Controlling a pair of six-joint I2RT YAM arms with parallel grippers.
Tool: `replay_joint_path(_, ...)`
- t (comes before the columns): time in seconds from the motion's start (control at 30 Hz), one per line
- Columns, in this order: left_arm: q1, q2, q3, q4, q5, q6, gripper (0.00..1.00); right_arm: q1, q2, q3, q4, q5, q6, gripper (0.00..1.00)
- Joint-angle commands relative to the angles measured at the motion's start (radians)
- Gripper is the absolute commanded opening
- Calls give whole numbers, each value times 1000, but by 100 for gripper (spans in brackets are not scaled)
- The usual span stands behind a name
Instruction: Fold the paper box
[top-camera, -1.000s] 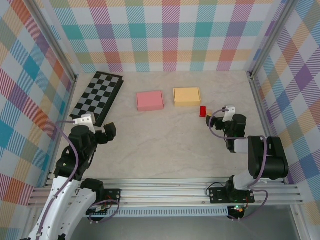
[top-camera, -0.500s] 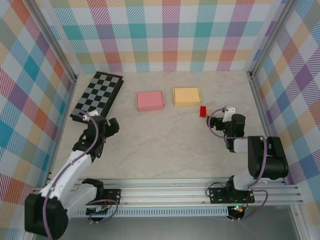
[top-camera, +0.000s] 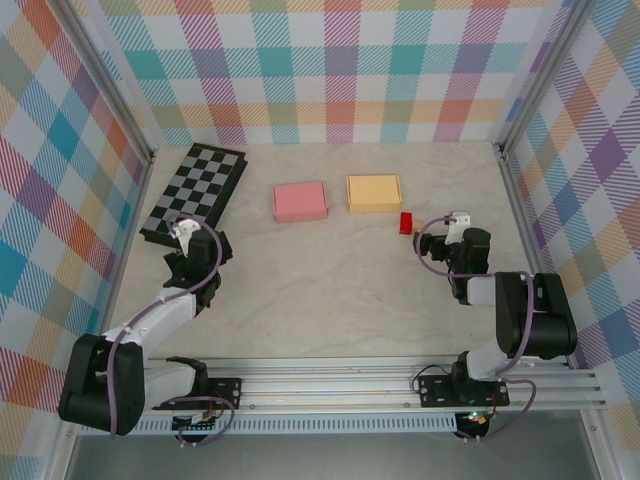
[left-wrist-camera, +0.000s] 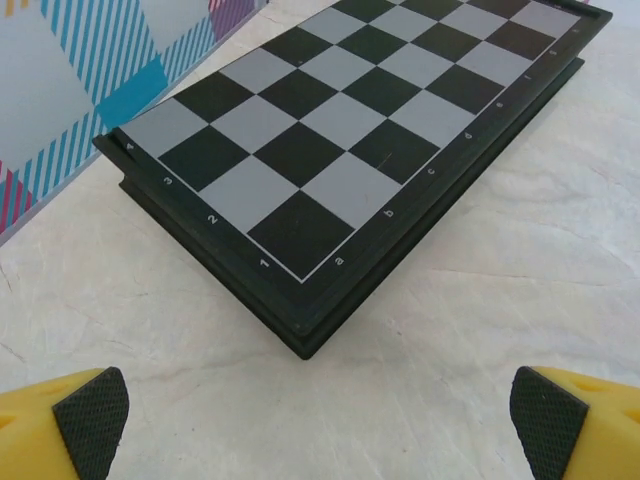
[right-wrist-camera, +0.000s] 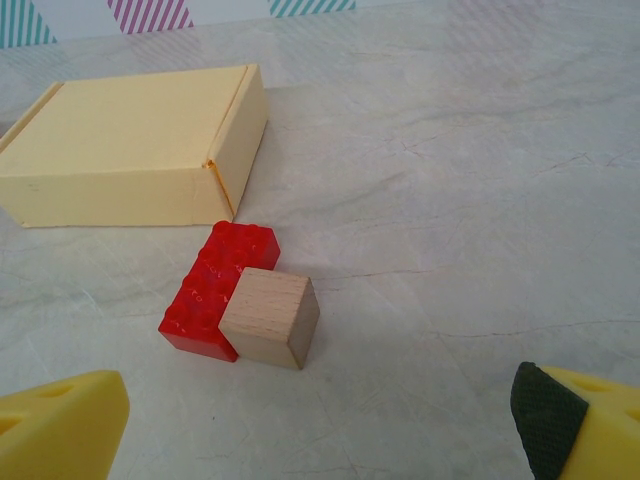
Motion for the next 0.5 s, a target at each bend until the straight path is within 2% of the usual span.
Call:
replay_joint_path(0.0, 28, 18, -92, 192, -10, 75, 100, 5, -3, 18, 0, -1, -9, 100)
replay_joint_path(0.2, 48, 98, -177, 559, 69, 206, 100, 6, -3, 18, 0, -1, -9, 100)
replay_joint_path(0.37, 57, 285, -186, 798, 185, 244, 100, 6, -3, 18, -2, -1, -8, 100)
replay_joint_path(0.4, 58, 316, -183, 836, 207, 255, 100, 6, -3, 18, -1, 0, -9, 100)
replay_joint_path(0.47, 59, 331, -159, 793, 260, 274, 100, 5, -3, 18, -2, 1, -8, 100)
